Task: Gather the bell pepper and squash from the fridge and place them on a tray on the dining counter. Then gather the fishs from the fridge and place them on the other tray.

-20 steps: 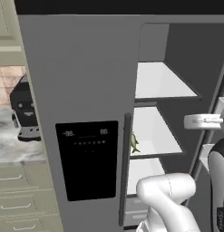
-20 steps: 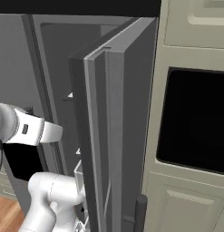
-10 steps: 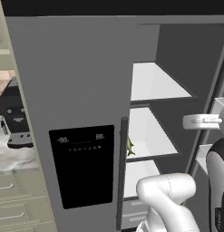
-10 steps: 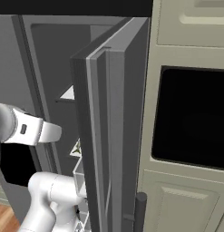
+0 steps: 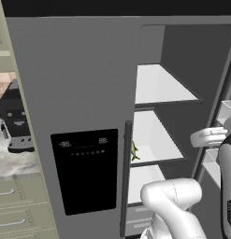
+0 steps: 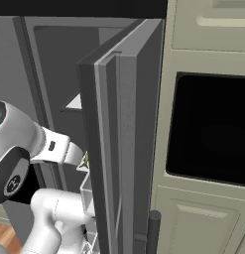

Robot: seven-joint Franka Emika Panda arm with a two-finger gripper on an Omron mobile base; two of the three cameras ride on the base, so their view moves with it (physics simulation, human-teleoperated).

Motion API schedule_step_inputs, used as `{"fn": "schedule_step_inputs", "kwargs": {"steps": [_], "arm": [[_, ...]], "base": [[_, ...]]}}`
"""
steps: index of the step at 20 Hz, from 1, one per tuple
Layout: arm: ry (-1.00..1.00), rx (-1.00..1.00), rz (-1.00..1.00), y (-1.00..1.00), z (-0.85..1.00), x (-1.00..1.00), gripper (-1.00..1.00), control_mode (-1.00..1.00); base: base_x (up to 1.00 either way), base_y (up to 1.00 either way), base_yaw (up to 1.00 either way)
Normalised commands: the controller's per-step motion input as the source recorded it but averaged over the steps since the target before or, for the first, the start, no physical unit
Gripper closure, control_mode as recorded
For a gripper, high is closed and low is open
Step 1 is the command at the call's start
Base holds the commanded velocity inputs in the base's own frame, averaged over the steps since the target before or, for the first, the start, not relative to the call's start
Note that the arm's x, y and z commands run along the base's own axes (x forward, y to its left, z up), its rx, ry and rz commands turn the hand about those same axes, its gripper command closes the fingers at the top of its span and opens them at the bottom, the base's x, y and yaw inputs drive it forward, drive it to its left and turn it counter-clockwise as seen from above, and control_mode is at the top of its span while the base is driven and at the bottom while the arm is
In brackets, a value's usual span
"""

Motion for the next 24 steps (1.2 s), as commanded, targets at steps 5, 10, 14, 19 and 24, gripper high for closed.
{"fn": "schedule_step_inputs", "kwargs": {"steps": [5,10,14,19,24], "arm": [[-0.02,0.00,0.05,0.01,-0.52,0.16,-1.00,-1.00],[-0.14,0.00,0.08,0.07,-0.33,0.50,-1.00,-1.00],[-0.04,0.00,0.04,0.21,-0.14,0.68,-1.00,-1.00],[0.00,0.00,0.02,0.35,-0.18,0.57,-1.00,-1.00],[0.00,0.00,0.11,0.06,-0.24,0.57,-1.00,-1.00]], "base": [[0.00,0.00,0.00],[0.00,0.00,0.00],[0.00,0.00,0.00],[0.00,0.00,0.00],[0.00,0.00,0.00]]}}
